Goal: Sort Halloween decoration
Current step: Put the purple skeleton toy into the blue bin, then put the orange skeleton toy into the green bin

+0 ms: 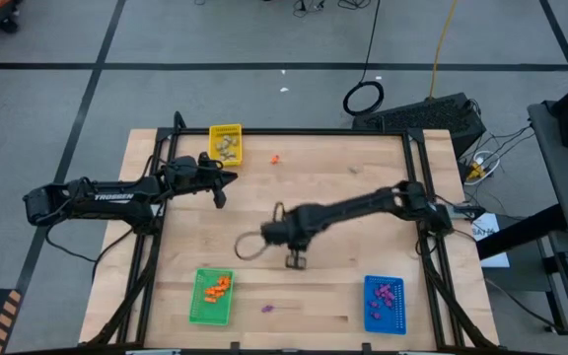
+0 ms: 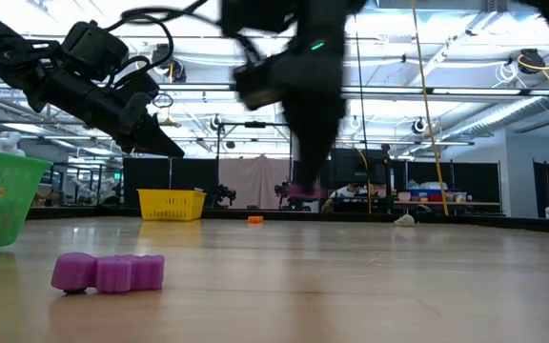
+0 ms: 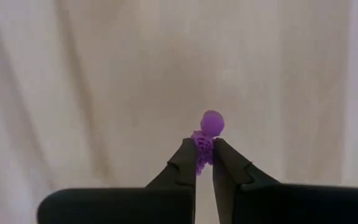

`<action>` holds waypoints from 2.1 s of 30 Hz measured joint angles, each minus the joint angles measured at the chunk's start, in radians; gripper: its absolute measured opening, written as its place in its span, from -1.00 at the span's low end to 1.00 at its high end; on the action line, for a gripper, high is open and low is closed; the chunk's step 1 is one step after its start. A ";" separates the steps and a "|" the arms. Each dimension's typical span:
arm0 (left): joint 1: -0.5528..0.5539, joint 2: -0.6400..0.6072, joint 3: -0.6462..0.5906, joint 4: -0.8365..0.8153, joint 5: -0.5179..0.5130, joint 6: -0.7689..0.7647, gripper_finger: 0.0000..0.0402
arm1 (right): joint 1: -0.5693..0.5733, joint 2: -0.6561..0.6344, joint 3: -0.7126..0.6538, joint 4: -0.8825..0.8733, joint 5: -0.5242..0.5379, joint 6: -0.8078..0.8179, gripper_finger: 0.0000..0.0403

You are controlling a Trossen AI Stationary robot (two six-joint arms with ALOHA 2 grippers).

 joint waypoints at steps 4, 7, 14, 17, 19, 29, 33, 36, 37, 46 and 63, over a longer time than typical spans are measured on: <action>0.000 0.000 0.000 0.001 0.000 0.000 -0.88 | 0.110 -0.134 -0.167 0.015 0.002 0.183 -0.98; 0.000 0.000 0.000 0.001 0.000 0.000 -0.88 | 0.215 -0.260 -0.290 0.006 -0.002 0.408 -0.98; 0.000 0.000 0.000 0.002 0.000 -0.007 -0.88 | 0.507 -0.506 -0.506 0.005 -0.101 0.999 -0.98; 0.000 0.000 0.000 0.002 0.000 -0.008 -0.88 | 0.579 -0.558 -0.594 0.005 -0.132 1.141 -0.98; 0.000 0.000 0.000 0.002 0.000 -0.008 -0.88 | 0.598 -0.579 -0.664 0.019 -0.133 1.169 -0.98; -0.015 0.000 0.000 0.000 0.025 -0.008 -0.88 | 0.600 -0.595 -0.908 0.262 -0.212 1.147 -0.73; -0.073 0.000 0.000 0.000 0.027 0.014 -0.88 | 0.596 -0.595 -0.829 0.129 -0.212 1.126 -0.41; -0.129 0.000 0.000 0.000 0.028 0.020 -0.88 | 0.588 -0.595 -0.730 -0.029 -0.204 1.088 -0.24; -0.149 0.000 0.000 0.000 0.027 0.019 -0.88 | 0.587 -0.595 -0.694 -0.079 -0.186 1.079 -0.20; -0.370 0.000 0.002 0.000 -0.034 0.004 -0.88 | 0.568 -0.597 -0.498 -0.174 0.117 0.881 -0.55; -0.328 0.372 0.425 -0.399 -0.239 -0.074 -1.00 | 0.257 -0.595 -0.875 0.629 0.228 0.167 -1.00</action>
